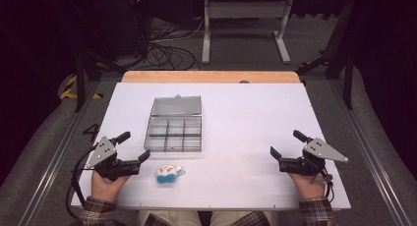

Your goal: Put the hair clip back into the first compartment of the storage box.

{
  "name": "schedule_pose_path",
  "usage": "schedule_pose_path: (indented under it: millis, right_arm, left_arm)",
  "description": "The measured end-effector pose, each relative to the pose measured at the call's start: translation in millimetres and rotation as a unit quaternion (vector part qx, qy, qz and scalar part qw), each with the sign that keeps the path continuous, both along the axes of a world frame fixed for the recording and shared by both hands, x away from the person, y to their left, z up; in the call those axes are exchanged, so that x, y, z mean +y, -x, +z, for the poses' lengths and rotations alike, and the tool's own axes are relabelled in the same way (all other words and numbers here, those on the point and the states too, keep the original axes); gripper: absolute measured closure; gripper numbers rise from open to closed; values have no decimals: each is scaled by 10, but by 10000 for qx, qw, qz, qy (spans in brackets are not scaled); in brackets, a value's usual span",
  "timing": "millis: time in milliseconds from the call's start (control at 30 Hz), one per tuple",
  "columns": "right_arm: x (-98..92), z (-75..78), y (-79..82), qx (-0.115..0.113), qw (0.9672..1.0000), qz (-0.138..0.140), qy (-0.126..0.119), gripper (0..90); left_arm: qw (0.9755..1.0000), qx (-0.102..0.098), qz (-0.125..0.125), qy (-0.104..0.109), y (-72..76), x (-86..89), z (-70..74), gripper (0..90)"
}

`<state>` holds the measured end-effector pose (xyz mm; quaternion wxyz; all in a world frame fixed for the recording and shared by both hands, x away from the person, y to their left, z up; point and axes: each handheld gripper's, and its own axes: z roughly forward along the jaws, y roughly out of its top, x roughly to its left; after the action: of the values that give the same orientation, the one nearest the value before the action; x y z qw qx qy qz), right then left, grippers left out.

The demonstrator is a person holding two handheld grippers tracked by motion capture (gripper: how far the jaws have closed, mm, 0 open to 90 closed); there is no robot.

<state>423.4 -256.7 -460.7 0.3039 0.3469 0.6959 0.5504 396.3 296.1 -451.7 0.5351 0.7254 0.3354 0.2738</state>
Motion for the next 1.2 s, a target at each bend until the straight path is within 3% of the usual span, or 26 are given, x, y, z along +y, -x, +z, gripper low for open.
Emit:
schedule_pose_path:
  millis: [100,167,433,533,1200]
  right_arm:
    - [3,1,1,15,10000,-10,-22,1]
    - [3,-1,-2,4,10000,-7,15,1]
    - [9,-6,-8,19,10000,-14,35,1]
    - [11,-8,-8,32,10000,-20,61,1]
    - [9,-10,-8,74,9999,-53,74,1]
  left_arm:
    - [9999,56,-72,-102,18,-46,2,76]
    - [9994,138,-53,-316,36,-98,-9,79]
    - [9985,286,-235,-408,93,-189,-29,98]
    - [9972,354,-331,-575,120,-241,-35,131]
    - [9898,803,-736,-919,149,-426,-107,138]
